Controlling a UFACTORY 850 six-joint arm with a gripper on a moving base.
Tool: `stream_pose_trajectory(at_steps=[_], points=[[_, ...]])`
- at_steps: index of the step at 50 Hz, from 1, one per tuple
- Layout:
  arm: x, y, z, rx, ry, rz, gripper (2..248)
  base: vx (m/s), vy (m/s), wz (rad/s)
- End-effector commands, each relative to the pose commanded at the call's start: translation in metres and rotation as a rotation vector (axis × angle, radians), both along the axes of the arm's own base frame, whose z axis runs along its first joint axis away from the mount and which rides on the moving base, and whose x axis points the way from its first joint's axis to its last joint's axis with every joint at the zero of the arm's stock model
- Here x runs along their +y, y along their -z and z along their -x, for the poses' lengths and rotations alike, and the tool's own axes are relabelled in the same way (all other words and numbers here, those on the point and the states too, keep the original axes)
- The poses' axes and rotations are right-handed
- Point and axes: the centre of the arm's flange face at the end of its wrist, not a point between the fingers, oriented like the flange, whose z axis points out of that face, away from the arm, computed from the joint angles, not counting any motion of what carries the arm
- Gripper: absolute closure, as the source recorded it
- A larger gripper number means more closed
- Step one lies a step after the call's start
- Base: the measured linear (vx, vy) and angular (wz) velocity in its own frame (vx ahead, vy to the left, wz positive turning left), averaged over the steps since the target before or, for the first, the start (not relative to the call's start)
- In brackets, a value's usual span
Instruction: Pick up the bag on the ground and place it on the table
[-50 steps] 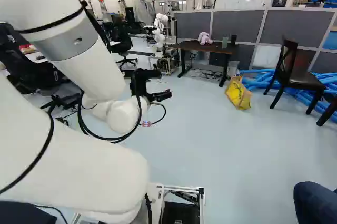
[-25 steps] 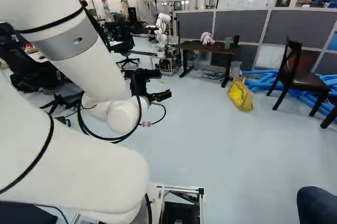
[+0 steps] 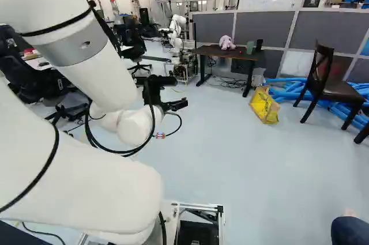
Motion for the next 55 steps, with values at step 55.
stream_pose_trajectory(at_steps=[55], points=[[0.0,0.0,0.0,0.0,0.0,0.0,3,0.158,-0.068,-0.121]])
